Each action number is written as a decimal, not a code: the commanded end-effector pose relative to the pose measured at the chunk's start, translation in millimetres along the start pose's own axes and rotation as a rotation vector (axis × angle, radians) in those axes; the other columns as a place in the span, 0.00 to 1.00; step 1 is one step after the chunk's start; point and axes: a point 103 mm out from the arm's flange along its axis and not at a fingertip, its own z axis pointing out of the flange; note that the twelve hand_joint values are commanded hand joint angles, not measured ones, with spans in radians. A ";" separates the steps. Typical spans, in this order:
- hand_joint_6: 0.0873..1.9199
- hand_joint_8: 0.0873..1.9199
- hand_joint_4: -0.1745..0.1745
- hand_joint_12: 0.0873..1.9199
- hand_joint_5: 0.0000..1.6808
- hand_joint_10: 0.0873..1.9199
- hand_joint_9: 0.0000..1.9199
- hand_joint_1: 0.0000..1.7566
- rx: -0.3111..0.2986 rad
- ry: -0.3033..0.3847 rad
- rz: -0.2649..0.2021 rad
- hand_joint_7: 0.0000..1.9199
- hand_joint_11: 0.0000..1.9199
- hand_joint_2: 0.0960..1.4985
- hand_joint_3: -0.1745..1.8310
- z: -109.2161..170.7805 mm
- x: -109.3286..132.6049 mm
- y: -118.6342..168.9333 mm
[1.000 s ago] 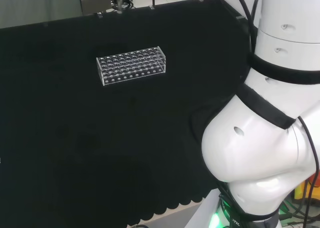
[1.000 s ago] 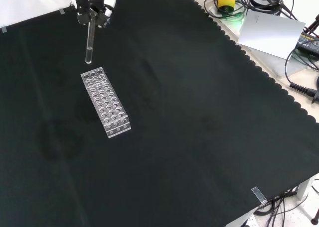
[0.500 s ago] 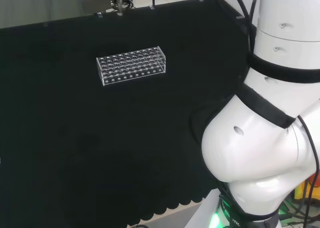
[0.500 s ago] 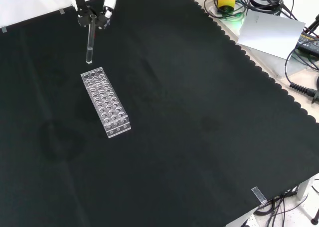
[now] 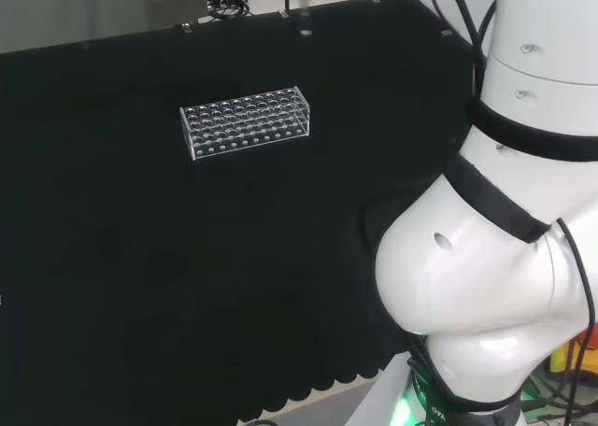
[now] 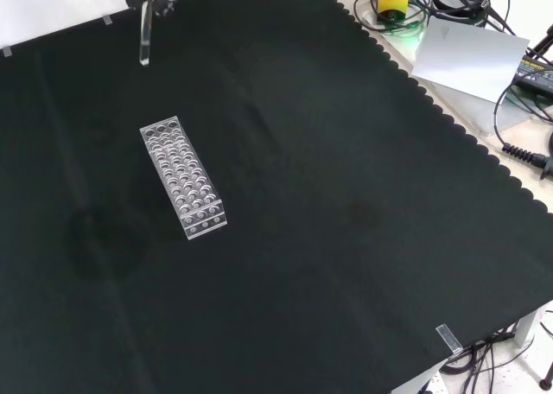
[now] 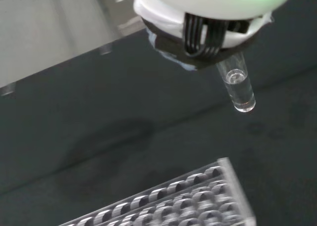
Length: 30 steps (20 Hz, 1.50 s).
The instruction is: Shake the test tube.
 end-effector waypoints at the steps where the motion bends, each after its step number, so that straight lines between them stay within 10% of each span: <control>1: 0.00 0.26 0.00 0.43 0.84 0.33 0.69 0.82 -0.053 -0.048 0.168 0.74 0.67 0.40 0.37 -22.7 -74.4 4.4; 12: 0.00 0.25 0.00 0.43 0.84 0.33 0.69 0.82 -0.042 -0.021 0.136 0.74 0.67 0.40 0.37 -17.6 -57.8 9.8; 30: 0.00 0.25 0.00 0.43 0.84 0.33 0.69 0.82 0.064 0.105 -0.153 0.74 0.66 0.40 0.37 29.4 79.9 7.5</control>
